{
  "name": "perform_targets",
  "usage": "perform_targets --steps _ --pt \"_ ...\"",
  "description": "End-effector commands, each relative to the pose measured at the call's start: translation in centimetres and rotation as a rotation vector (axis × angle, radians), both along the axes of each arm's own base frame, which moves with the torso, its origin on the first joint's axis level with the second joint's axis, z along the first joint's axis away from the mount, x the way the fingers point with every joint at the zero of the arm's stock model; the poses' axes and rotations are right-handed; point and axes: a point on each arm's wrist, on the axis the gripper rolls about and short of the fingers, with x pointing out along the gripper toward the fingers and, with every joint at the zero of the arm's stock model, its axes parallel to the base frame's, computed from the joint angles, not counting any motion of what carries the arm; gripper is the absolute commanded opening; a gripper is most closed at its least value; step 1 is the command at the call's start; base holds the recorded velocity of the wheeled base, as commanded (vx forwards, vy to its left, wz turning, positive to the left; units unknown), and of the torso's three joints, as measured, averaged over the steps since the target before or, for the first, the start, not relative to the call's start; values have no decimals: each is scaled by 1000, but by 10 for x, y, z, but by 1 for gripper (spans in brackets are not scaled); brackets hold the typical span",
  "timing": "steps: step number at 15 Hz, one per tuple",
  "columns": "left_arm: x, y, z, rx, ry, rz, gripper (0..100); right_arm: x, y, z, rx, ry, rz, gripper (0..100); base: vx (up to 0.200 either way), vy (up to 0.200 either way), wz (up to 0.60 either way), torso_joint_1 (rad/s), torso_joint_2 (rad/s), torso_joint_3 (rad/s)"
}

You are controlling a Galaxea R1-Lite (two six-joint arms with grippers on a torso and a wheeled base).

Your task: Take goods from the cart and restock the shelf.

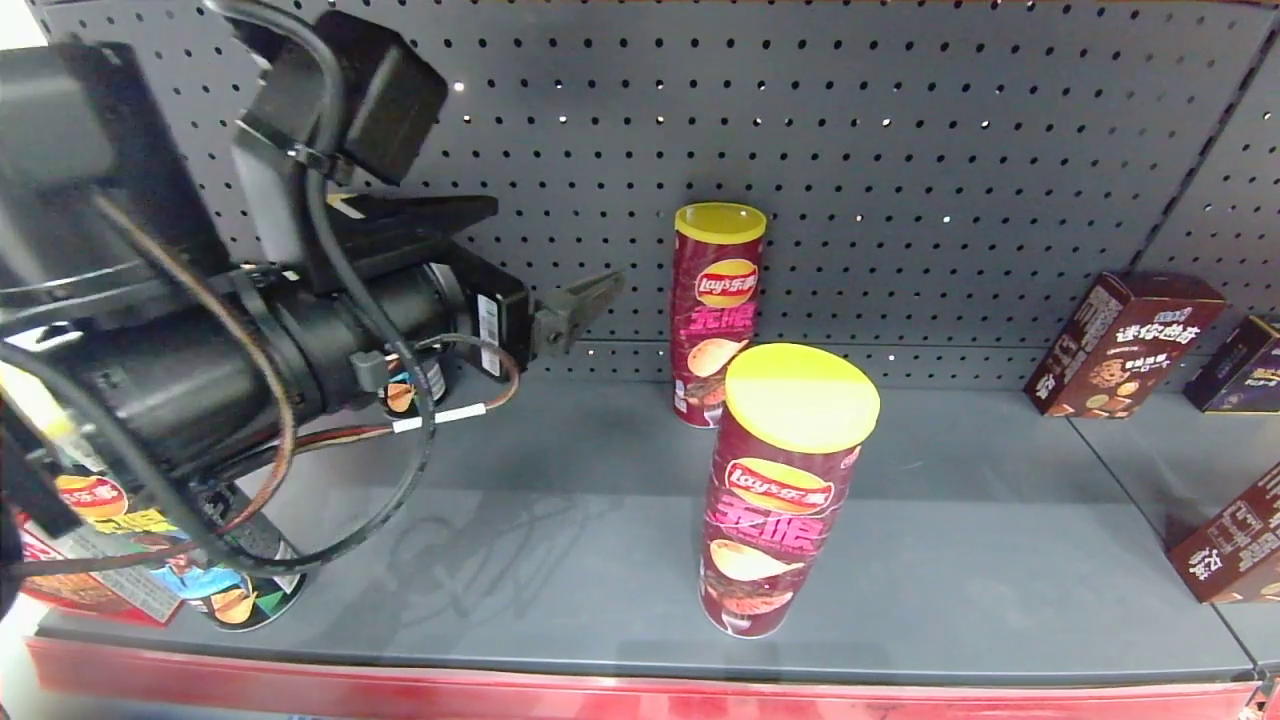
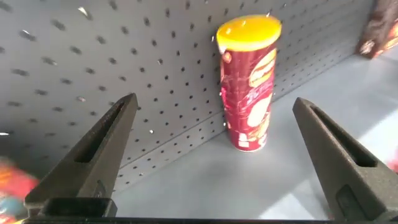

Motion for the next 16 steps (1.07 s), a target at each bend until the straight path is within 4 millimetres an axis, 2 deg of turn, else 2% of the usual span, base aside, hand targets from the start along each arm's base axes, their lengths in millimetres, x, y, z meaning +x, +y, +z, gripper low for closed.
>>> perform_targets --steps 1,2,3,6,9,11,14,16 --pt "-36 16 13 -37 -57 -29 100 0 0 0 0 -1 0 100 0 0 0 0 0 0" --pt "-57 25 15 -51 -75 -60 100 0 0 0 0 0 0 100 0 0 0 0 0 0" --pt "-69 29 12 -55 -78 -80 100 0 0 0 0 0 0 100 0 0 0 0 0 0" --pt "-122 65 0 -98 -122 -124 100 0 0 0 0 -1 0 100 0 0 0 0 0 0" --pt "-158 99 -12 -147 -190 -112 100 0 0 0 0 0 0 100 0 0 0 0 0 0" --pt "-171 116 -24 -153 -222 -54 100 0 0 0 -1 2 0 100 0 0 0 0 0 0" --pt "-202 143 -60 -153 -293 61 100 0 0 0 0 -1 0 100 0 0 0 0 0 0" --pt "-220 152 -88 -154 -341 199 100 0 0 0 0 0 0 100 0 0 0 0 0 0"
